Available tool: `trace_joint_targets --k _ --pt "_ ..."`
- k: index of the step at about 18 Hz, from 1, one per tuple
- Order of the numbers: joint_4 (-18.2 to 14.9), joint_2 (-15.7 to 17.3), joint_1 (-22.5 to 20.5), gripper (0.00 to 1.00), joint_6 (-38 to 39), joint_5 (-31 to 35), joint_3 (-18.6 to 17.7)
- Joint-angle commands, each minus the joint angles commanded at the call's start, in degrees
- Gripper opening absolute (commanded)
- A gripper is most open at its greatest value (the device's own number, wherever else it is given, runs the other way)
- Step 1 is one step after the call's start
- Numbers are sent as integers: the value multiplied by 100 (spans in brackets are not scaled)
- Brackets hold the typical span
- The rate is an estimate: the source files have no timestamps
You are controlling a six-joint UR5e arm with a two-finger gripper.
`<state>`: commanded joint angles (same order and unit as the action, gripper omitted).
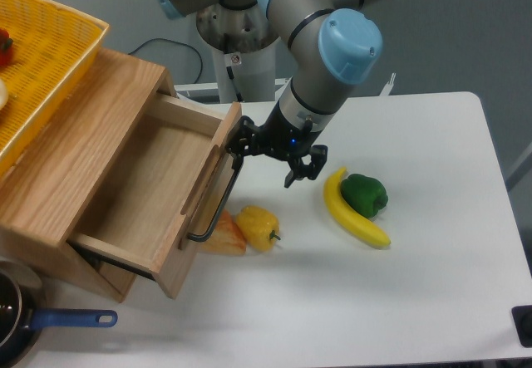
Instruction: Slide the top drawer open
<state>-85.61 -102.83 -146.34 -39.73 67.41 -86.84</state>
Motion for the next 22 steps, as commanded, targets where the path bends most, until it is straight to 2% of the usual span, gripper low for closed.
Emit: trace_joint_targets --k 22 --pt "0 0 -158 100 -150 35 53"
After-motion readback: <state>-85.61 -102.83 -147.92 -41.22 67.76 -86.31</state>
